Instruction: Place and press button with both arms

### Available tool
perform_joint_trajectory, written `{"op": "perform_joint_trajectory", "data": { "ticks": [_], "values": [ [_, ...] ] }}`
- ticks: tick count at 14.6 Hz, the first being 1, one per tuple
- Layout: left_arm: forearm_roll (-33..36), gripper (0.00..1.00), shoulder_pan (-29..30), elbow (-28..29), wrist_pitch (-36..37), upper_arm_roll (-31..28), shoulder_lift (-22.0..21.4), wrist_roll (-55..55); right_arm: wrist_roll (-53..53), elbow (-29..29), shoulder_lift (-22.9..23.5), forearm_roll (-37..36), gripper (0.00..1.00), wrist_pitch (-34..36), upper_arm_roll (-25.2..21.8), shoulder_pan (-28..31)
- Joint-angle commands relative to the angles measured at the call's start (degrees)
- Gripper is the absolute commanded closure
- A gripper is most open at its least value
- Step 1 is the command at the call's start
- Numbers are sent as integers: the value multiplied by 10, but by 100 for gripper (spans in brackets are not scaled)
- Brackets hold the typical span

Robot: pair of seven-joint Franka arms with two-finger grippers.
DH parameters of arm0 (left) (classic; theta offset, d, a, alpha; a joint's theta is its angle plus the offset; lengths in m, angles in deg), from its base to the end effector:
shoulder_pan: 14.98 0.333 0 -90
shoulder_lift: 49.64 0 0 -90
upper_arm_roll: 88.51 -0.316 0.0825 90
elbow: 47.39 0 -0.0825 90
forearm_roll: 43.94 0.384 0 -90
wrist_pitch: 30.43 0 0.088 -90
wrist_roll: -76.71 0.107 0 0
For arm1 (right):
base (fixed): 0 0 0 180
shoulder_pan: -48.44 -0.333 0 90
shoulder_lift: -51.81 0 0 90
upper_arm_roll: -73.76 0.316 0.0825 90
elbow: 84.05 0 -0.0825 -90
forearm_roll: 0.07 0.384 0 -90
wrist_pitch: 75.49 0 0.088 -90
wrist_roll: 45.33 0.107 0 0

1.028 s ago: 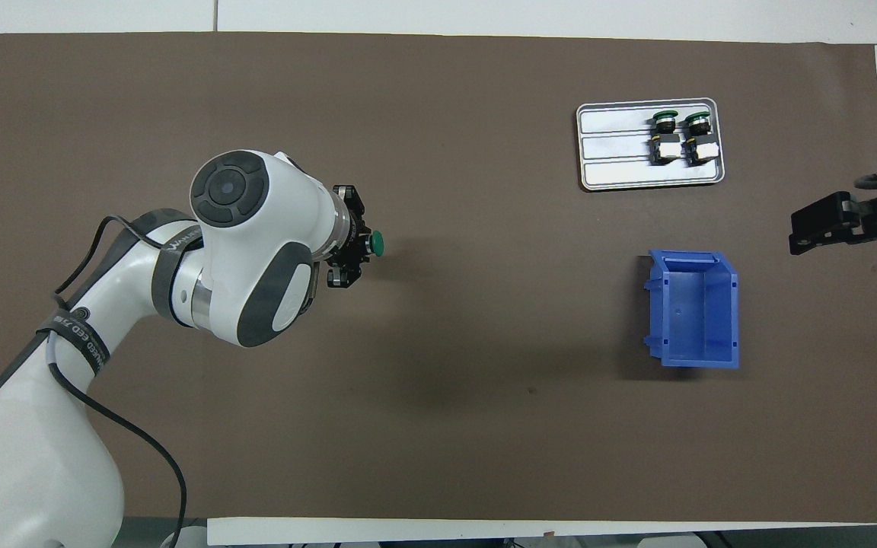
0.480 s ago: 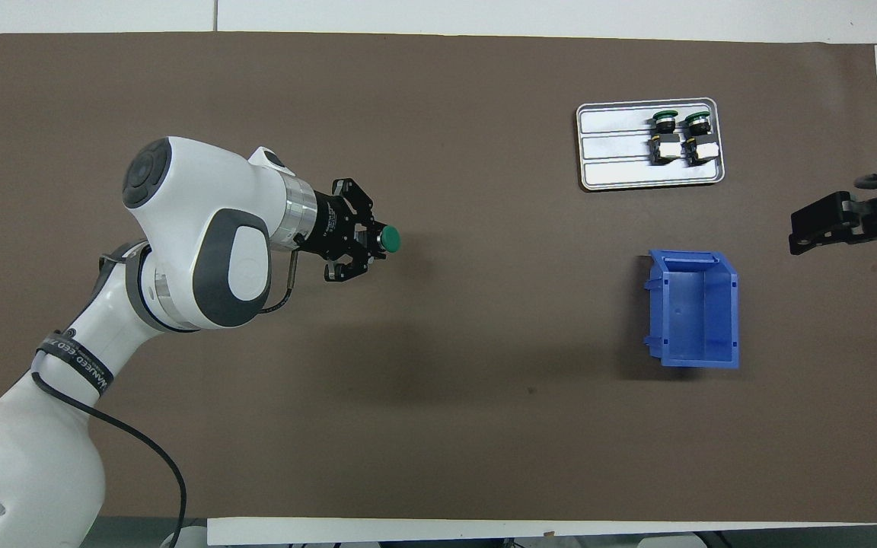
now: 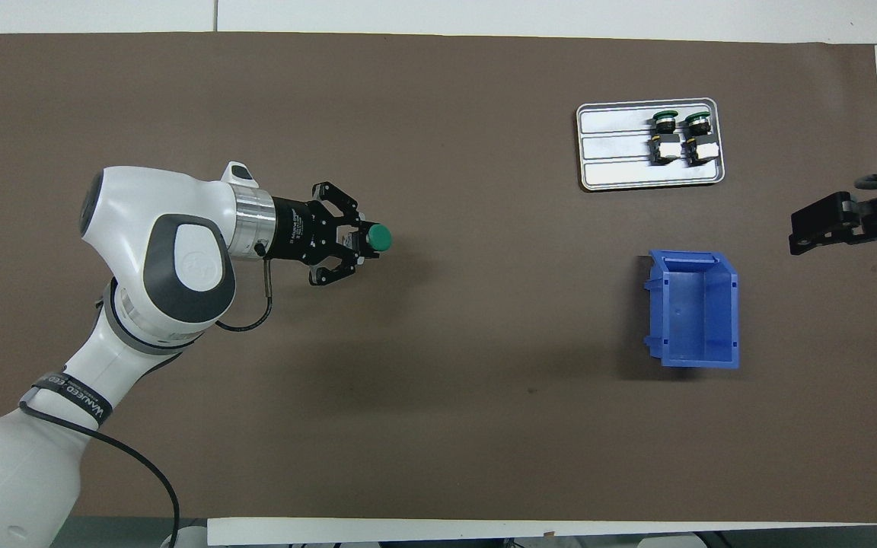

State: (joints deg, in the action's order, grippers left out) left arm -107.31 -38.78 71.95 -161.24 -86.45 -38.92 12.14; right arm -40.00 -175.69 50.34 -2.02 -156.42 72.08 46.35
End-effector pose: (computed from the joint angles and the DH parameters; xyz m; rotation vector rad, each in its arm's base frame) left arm 0.5171 -0.2734 0.3484 1.8396 1.6117 -0.7549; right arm 0.5283 -0.0005 0.6127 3.0875 -0.1366 -0.2469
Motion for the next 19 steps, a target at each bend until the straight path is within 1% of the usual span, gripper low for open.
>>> {"op": "perform_joint_trajectory", "data": {
  "ticks": [1,3,5,7,8,9,11,13,14,16,19],
  "values": [
    [-86,79,7,45,-7,2,-18,72,-11,-12,-10,-1,0,-8,-1,2],
    [-138,80,21,62,9,3,-17,132,-11,-12,-10,0,0,-8,-1,2],
    [-177,81,33,63,33,2,-7,175,-11,-12,-10,0,0,-8,-1,2],
    [-196,81,65,78,84,2,-2,231,-11,-12,-10,0,0,-8,-1,2],
    [-221,81,82,85,104,3,-1,258,-11,-12,-10,0,0,-8,-1,2],
    [-242,81,85,87,108,2,3,269,-11,-12,-10,0,0,-8,-1,2],
    [-260,81,89,93,114,3,11,277,-11,-12,-10,0,0,-8,-1,2],
    [-288,81,107,97,154,2,15,298,-11,-12,-10,0,0,-8,-1,2],
    [-297,81,108,105,159,3,18,321,-11,-12,-10,0,0,-8,-1,2],
    [-342,82,109,123,177,2,25,383,-11,-12,-10,0,0,-8,-1,2],
    [-359,82,117,138,202,3,31,398,-11,-12,-10,0,0,-8,-1,2]
  ]
}}
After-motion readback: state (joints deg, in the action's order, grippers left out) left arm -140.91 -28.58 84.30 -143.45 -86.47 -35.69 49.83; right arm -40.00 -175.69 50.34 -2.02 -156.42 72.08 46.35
